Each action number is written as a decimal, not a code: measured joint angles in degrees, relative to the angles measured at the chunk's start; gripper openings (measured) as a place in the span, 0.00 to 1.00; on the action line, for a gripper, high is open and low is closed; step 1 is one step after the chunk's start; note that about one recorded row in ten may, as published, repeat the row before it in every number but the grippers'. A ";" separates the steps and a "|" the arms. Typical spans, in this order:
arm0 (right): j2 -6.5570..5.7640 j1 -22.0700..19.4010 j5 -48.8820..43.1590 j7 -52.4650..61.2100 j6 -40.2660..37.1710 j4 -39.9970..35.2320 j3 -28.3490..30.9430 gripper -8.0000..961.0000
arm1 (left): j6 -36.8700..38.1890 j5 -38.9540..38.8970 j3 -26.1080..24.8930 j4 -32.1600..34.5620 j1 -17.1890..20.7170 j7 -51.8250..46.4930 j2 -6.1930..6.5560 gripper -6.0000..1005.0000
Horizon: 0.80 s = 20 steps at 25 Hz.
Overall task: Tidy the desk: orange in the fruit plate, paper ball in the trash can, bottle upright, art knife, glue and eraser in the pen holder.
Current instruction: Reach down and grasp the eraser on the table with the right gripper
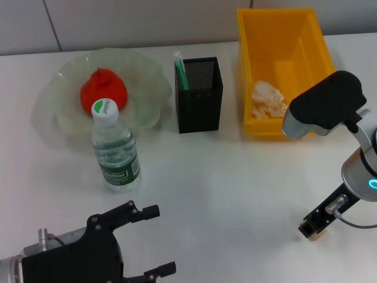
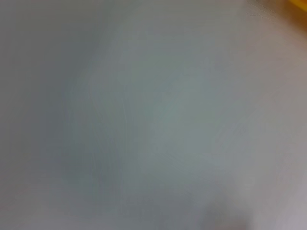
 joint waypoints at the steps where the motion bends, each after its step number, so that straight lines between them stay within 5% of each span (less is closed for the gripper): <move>1: 0.00 0.00 0.00 0.00 0.00 0.00 0.00 0.46 | 0.00 0.00 0.00 0.00 0.00 0.00 0.00 0.81; 20: 0.00 0.20 0.04 0.10 -0.16 1.20 0.00 0.40 | 0.01 0.00 -0.09 0.00 0.11 0.21 0.00 0.81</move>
